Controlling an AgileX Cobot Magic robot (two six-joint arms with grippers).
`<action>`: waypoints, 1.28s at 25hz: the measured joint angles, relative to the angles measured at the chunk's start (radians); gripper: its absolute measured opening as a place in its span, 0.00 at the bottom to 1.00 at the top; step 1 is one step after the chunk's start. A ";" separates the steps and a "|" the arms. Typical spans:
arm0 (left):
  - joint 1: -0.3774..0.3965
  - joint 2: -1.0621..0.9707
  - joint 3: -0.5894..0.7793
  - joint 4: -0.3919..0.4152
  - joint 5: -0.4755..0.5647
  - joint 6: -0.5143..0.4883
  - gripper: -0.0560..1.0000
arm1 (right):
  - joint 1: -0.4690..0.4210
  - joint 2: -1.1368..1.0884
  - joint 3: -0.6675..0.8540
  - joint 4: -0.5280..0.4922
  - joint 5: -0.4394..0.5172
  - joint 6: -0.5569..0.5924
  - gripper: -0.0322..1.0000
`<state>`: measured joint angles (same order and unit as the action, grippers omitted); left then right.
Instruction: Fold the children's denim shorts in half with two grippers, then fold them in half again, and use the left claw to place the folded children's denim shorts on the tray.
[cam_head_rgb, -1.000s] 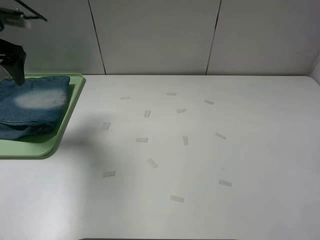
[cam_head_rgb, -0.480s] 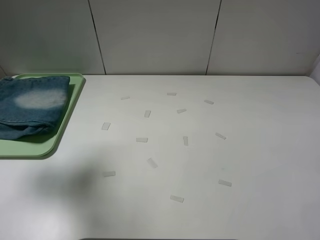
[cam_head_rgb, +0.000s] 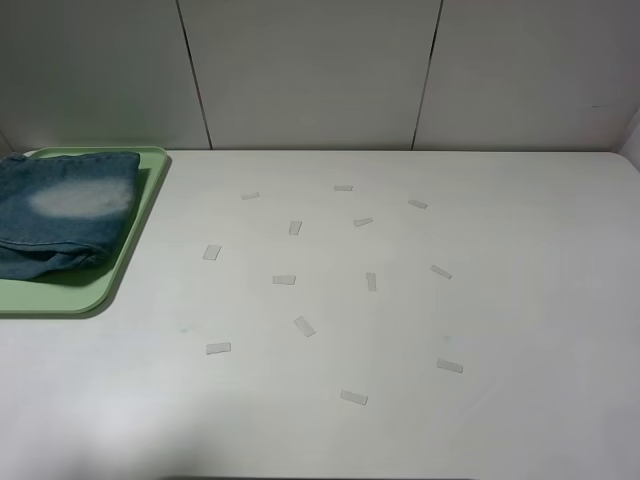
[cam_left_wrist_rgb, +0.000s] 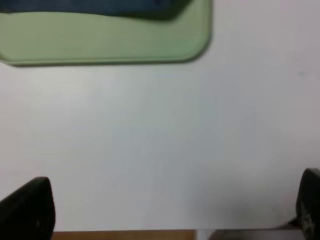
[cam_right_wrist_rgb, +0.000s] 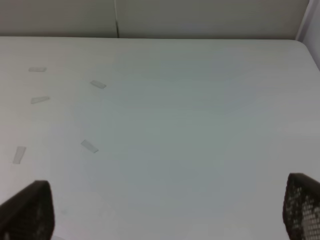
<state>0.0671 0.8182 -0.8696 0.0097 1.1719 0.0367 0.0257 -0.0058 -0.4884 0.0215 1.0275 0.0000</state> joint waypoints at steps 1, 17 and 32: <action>0.000 -0.035 0.023 -0.025 0.000 0.009 0.97 | 0.000 0.000 0.000 0.000 0.000 0.000 0.70; 0.000 -0.525 0.143 -0.103 0.002 0.080 0.97 | 0.000 0.000 0.000 0.000 0.000 0.000 0.70; -0.074 -0.725 0.314 -0.103 -0.052 0.088 0.99 | 0.000 0.000 0.000 0.000 0.000 0.000 0.70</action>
<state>-0.0072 0.0928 -0.5556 -0.0929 1.1196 0.1245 0.0257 -0.0058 -0.4884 0.0215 1.0275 0.0000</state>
